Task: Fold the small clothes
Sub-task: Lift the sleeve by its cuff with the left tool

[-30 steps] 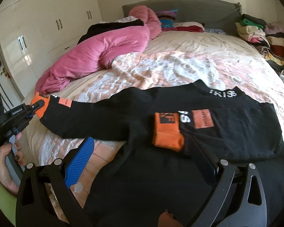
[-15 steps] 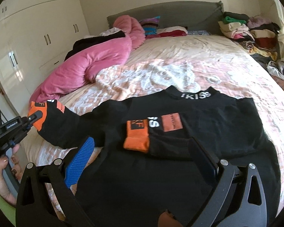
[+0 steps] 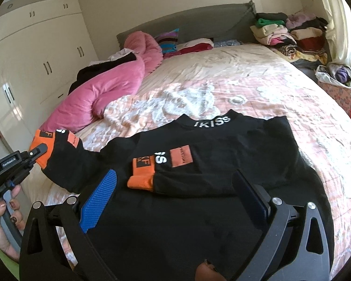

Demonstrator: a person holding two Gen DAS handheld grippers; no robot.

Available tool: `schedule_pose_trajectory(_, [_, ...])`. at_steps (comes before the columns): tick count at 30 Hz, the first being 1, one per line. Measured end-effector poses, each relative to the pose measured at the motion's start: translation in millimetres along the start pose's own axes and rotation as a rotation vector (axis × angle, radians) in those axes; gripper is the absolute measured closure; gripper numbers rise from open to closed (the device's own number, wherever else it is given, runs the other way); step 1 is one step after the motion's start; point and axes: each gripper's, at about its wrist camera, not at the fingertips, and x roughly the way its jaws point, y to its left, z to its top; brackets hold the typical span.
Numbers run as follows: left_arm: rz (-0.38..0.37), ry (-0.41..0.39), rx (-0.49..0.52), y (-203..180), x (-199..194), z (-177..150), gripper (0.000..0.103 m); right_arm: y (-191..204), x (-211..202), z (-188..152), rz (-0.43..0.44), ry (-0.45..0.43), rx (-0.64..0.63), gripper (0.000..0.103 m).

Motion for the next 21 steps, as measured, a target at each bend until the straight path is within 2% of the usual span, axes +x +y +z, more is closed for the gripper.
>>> schedule_pose_trajectory(9, [-0.078,0.027,0.064,-51,10,0,0.100,-26,-17,0,-0.019,-0.027,0.048,0.004])
schedule_pose_trajectory(21, [-0.148,0.100,0.101,-93,39,-7,0.100,-79,-39,-3,-0.055,-0.071,0.152,0.004])
